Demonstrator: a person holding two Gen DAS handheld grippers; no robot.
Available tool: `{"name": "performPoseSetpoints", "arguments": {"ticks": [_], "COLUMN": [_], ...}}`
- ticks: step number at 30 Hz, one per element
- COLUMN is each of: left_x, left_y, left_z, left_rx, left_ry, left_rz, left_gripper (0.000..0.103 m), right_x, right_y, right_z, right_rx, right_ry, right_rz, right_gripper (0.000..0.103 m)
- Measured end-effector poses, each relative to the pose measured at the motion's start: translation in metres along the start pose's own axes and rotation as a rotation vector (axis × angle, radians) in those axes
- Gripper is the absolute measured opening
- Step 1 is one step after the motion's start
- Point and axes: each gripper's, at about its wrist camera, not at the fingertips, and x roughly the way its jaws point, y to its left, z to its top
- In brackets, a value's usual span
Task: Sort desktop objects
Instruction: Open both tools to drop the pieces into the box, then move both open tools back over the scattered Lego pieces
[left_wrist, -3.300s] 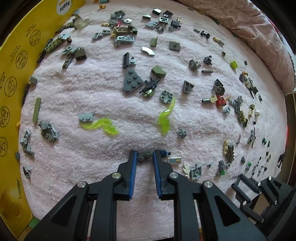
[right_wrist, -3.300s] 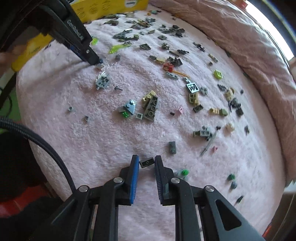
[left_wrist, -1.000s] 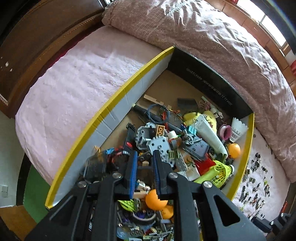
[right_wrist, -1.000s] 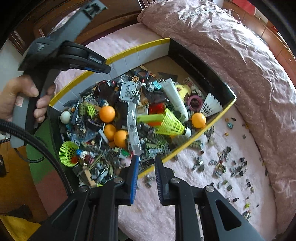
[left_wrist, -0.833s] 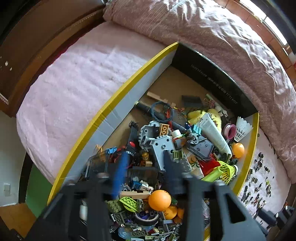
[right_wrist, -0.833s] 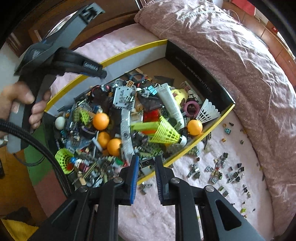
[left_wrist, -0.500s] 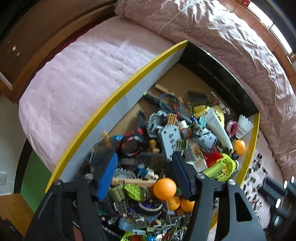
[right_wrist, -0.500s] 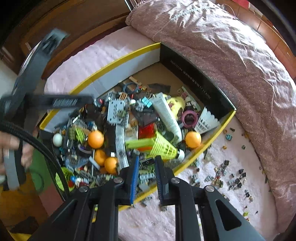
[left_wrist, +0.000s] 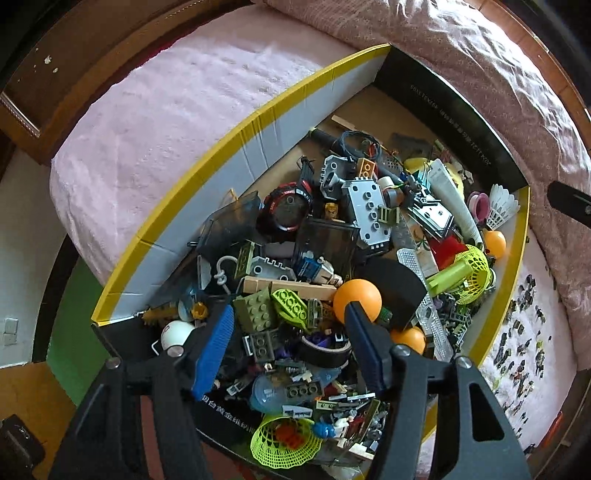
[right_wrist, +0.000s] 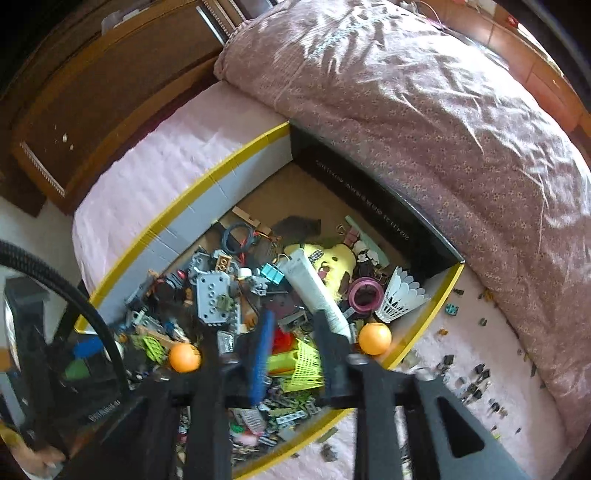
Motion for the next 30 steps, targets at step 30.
{"name": "performPoseSetpoints", "arguments": {"ticks": [30], "left_x": [-0.033], "left_y": [-0.086], "left_z": [-0.030], "left_rx": [0.221], "left_ry": [0.007], "left_rz": [-0.002], "left_gripper": [0.072], "right_x": [-0.075], "right_y": [-0.108], "right_z": [-0.223], "right_rx": [0.531], "right_ry": [0.020], "right_rz": [-0.062], "right_gripper": [0.049]}}
